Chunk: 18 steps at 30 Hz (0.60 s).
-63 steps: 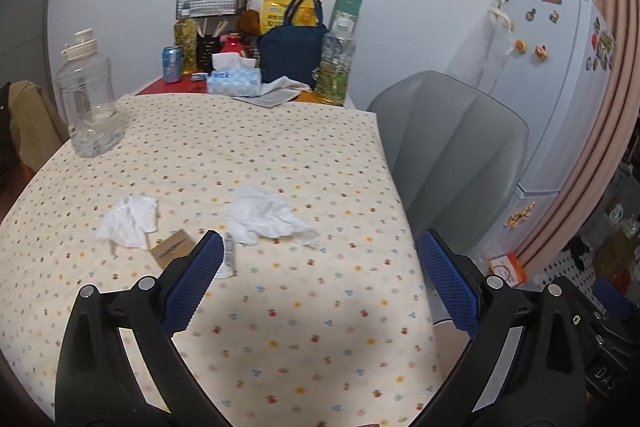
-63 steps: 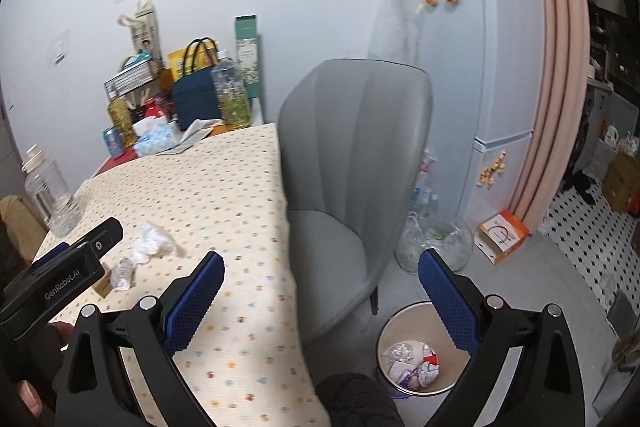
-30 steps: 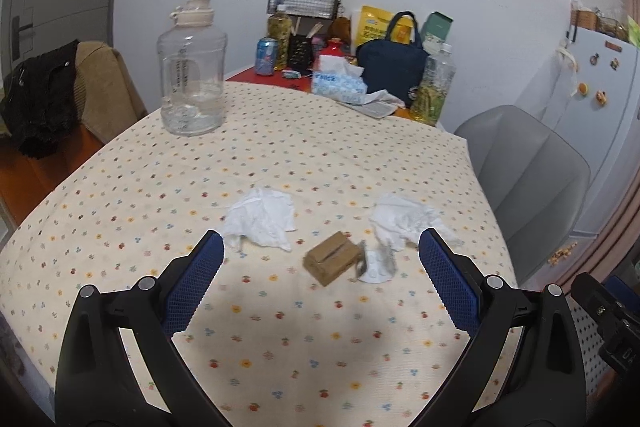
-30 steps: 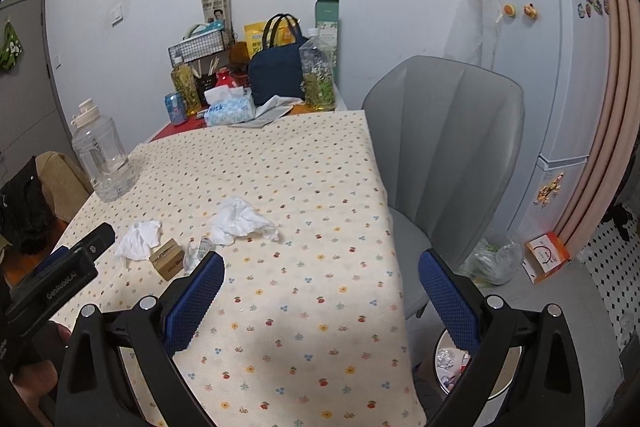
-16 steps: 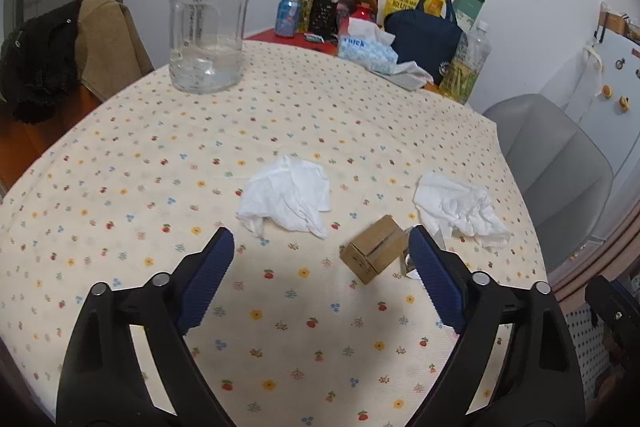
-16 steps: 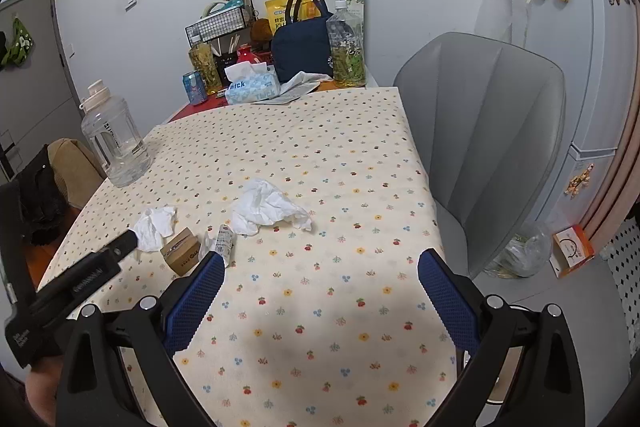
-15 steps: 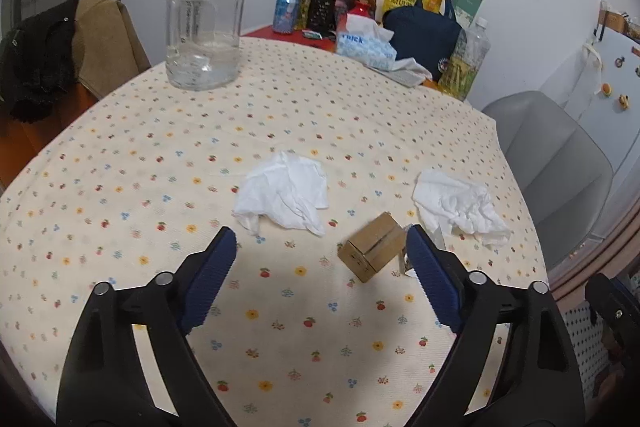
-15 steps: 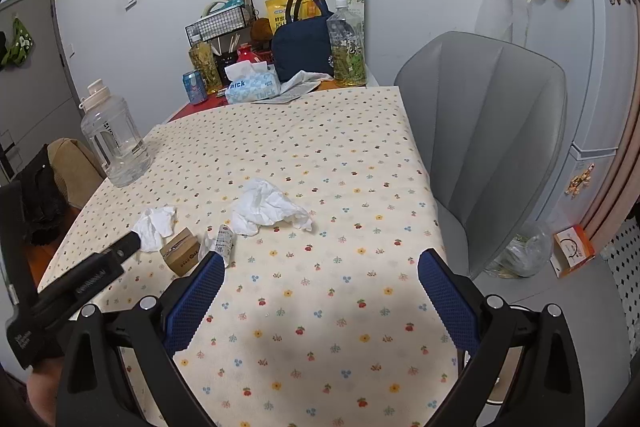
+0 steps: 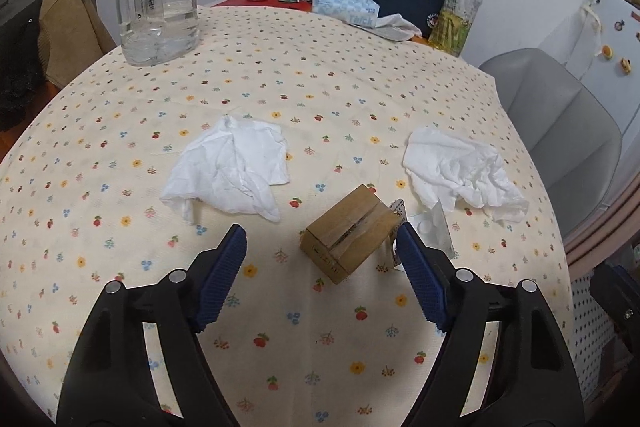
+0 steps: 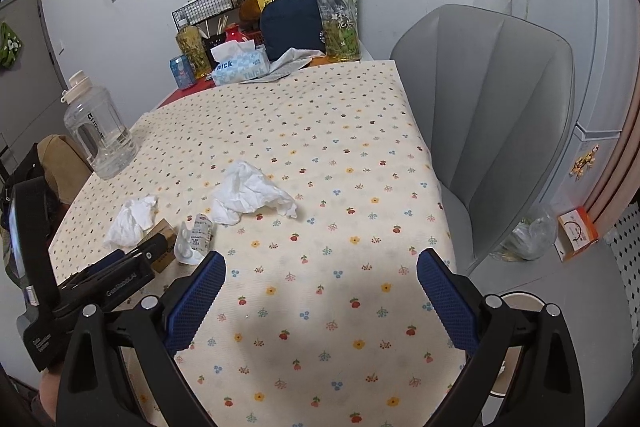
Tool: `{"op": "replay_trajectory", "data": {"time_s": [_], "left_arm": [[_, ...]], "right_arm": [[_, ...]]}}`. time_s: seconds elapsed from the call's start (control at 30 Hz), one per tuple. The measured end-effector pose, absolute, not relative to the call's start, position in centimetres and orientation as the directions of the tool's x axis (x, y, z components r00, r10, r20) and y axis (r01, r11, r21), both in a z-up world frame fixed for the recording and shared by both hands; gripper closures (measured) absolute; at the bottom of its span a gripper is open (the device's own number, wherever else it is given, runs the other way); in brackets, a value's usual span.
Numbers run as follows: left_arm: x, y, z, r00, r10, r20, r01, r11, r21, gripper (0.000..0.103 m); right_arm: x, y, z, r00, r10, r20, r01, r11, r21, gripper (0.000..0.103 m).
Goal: Collect trash
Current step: 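Grasp the small cardboard box with the left gripper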
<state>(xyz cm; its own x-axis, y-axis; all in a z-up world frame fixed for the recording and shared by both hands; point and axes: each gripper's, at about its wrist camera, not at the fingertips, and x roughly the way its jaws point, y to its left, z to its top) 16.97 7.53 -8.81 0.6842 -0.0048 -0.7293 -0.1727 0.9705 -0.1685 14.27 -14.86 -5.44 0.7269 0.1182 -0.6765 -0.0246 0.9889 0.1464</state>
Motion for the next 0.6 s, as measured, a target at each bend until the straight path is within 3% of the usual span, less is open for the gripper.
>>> {"op": "replay_trajectory", "data": {"time_s": [0.07,0.17,0.6], "left_arm": [[17.3,7.5,-9.1,0.679,-0.019,-0.734,-0.168,0.969,-0.181,0.034],[17.6,7.6,-9.2,0.67,-0.066,-0.739,-0.15,0.964,-0.222,0.065],[15.1,12.3,-6.8,0.738,0.023,-0.675,-0.263,0.931,-0.255,0.068]], "right_arm": [[14.4,-14.7,-5.5,0.726,0.118,-0.678,-0.026,0.989,0.145,0.009],[14.6,-14.4,-5.6,0.723,0.121,-0.68,-0.032,0.989,0.142,0.009],[16.0,-10.1,-5.8,0.706,0.174,-0.686,-0.115,0.985,0.131,0.012]]}}
